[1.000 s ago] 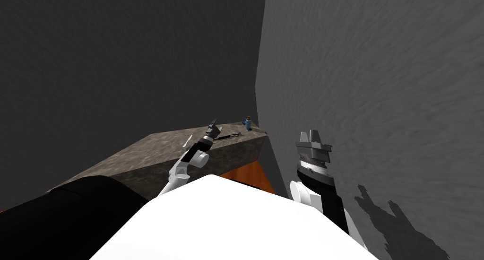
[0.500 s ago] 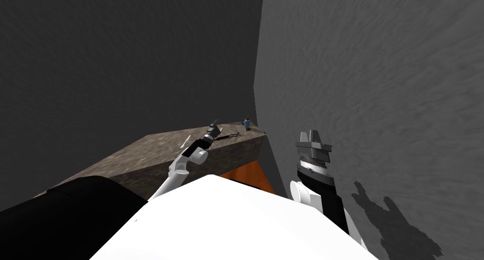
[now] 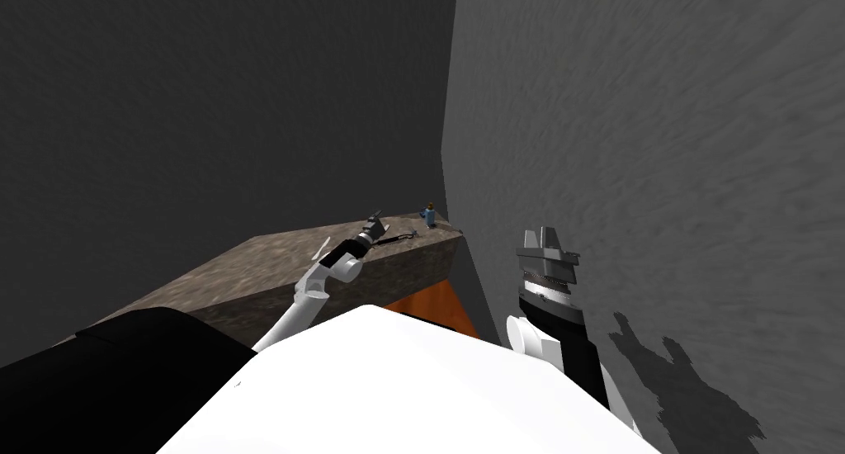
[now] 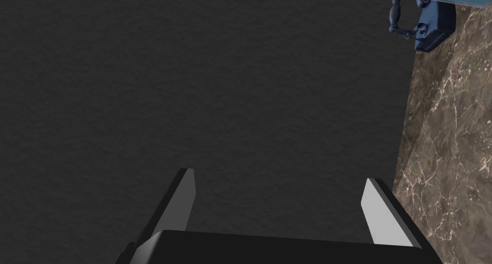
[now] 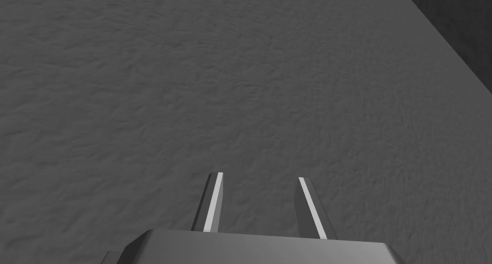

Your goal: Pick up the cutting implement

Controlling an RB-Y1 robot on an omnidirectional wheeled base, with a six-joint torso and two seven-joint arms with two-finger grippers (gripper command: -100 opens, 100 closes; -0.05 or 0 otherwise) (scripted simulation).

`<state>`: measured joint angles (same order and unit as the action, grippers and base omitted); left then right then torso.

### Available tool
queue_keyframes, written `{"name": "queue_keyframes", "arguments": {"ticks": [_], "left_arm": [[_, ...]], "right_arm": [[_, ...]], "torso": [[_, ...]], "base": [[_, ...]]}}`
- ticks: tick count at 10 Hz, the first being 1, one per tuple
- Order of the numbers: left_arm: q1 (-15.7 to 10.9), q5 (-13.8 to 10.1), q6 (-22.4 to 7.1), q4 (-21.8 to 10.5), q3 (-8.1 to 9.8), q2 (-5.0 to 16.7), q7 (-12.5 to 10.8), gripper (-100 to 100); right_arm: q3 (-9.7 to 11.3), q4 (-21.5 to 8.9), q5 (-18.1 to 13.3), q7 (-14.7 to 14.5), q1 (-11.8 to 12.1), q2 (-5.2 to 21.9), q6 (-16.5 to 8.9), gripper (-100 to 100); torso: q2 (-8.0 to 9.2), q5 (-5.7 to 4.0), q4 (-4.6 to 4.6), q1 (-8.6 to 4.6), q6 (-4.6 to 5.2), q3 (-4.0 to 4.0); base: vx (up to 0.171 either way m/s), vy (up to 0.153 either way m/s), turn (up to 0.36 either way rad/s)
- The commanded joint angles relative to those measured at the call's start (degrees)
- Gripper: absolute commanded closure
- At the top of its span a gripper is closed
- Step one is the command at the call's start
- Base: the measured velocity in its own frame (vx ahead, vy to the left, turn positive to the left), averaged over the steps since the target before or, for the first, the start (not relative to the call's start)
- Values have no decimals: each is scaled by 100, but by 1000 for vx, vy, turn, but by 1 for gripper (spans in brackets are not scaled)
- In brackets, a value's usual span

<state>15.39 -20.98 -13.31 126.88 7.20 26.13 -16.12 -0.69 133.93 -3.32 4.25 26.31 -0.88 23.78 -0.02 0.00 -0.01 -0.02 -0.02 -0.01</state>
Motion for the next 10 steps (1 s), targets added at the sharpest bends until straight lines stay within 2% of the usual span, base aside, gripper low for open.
{"name": "queue_keyframes", "arguments": {"ticks": [1,2,3,5,6,7,8,10], "left_arm": [[-109,-140,-286,-62,58,192,-225,-100],[-109,-140,-444,-62,58,192,-225,-100],[-226,-274,-610,-143,106,378,-442,-100],[-226,-274,-857,-143,106,378,-442,-100],[-337,-409,-1055,-232,146,562,-656,-100],[-337,-409,-1229,-232,146,562,-656,-100],[-442,-542,-1409,-329,179,741,-865,-100],[-442,-542,-1664,-329,179,741,-865,-100]], "right_arm": [[0,0,0,0,0,0,0,0],[0,0,0,0,0,0,0,0],[0,0,0,0,0,0,0,0],[0,0,0,0,0,0,0,0],[0,0,0,0,0,0,0,0],[0,0,0,0,0,0,0,0],[0,0,0,0,0,0,0,0],[0,0,0,0,0,0,0,0]], "torso": [[0,0,0,0,0,0],[-1,-1,0,-1,1,-1],[-2,0,0,-2,0,-1],[-4,0,-1,0,0,-3],[-1,0,0,1,-1,-1],[-3,0,0,1,2,-2],[-3,0,-1,1,0,-2],[-6,0,-2,1,0,-4]], "base": [[8,-13,-52],[9,-12,-38],[14,-12,-57],[11,-6,-16],[10,-6,-60],[13,-6,-41],[23,-7,-63],[13,-3,-19]]}}
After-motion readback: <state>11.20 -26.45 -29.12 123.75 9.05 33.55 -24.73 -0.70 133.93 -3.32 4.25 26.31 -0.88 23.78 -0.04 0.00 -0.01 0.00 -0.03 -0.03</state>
